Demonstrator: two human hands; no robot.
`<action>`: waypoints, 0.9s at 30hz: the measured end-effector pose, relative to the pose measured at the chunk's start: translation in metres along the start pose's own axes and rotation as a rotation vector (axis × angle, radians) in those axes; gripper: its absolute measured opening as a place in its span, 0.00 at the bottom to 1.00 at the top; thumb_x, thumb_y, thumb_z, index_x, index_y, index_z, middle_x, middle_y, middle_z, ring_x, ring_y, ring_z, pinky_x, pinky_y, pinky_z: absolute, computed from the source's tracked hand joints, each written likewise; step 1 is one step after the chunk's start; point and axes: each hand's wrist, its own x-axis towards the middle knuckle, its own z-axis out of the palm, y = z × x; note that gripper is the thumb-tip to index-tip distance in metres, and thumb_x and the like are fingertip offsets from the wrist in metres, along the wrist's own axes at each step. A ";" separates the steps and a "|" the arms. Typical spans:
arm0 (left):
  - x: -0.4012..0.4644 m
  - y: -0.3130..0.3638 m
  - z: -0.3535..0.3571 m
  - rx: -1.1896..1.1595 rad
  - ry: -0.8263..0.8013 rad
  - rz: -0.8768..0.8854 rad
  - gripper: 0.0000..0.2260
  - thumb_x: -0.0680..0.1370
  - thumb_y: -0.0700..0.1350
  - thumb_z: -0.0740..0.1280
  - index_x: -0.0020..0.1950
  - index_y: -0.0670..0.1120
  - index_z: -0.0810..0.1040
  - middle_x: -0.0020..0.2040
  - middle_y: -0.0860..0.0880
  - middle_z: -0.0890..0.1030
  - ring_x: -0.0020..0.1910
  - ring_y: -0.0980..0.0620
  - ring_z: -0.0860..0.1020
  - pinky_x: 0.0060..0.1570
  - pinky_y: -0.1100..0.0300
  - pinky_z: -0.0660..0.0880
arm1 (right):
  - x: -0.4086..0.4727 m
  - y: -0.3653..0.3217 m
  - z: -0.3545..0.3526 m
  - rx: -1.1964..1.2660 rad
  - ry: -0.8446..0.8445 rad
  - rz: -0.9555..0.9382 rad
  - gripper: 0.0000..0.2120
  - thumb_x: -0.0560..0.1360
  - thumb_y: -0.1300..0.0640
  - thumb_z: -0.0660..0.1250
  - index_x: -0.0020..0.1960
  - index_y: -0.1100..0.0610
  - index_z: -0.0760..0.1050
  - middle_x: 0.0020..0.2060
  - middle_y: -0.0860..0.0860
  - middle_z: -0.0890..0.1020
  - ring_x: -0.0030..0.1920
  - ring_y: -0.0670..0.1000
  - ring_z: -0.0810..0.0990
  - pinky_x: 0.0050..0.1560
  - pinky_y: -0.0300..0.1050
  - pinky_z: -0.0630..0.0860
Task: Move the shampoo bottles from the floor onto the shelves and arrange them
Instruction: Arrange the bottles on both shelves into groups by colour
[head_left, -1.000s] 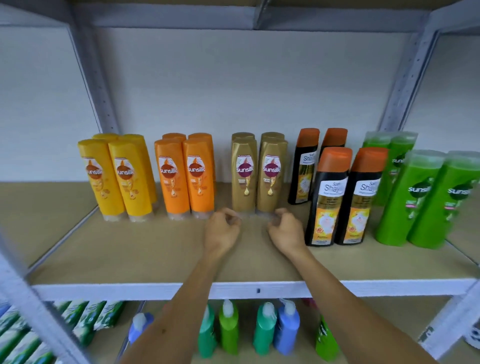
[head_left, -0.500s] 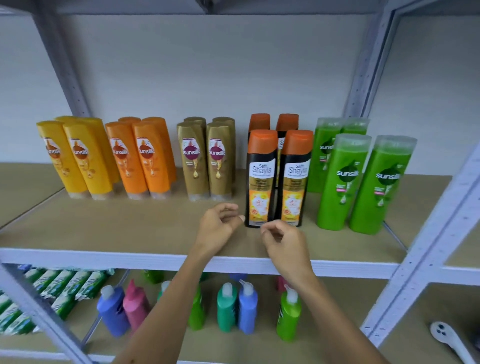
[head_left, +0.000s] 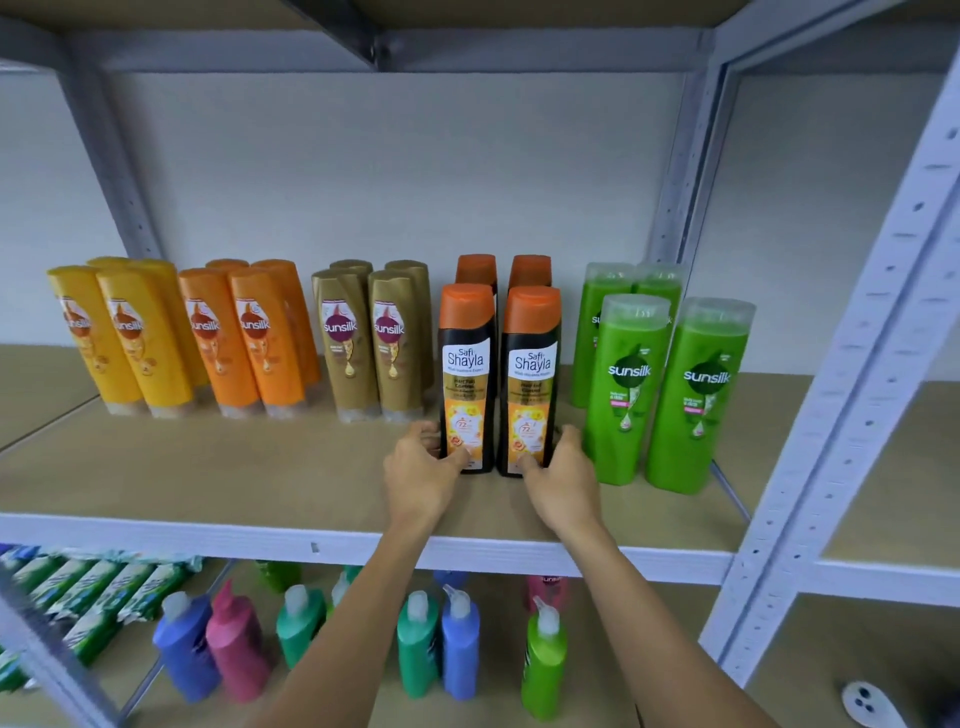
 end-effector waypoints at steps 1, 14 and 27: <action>0.003 -0.001 0.002 -0.001 -0.002 -0.005 0.19 0.70 0.46 0.76 0.58 0.46 0.76 0.49 0.49 0.84 0.50 0.52 0.81 0.54 0.53 0.77 | 0.004 0.000 0.000 -0.006 -0.010 0.008 0.17 0.75 0.55 0.68 0.60 0.57 0.67 0.55 0.54 0.81 0.55 0.58 0.79 0.47 0.47 0.73; 0.050 0.005 0.030 0.020 -0.050 0.050 0.14 0.72 0.43 0.74 0.55 0.44 0.75 0.45 0.51 0.79 0.46 0.52 0.78 0.45 0.62 0.71 | 0.051 -0.005 0.030 -0.036 0.096 0.063 0.12 0.76 0.55 0.65 0.57 0.58 0.71 0.54 0.56 0.82 0.54 0.60 0.80 0.49 0.49 0.75; 0.083 0.003 0.048 0.108 -0.087 0.095 0.16 0.74 0.46 0.72 0.58 0.43 0.73 0.49 0.47 0.81 0.50 0.48 0.79 0.47 0.57 0.74 | 0.089 -0.007 0.044 -0.005 0.103 0.087 0.08 0.78 0.57 0.63 0.55 0.60 0.74 0.52 0.56 0.82 0.52 0.59 0.81 0.46 0.46 0.74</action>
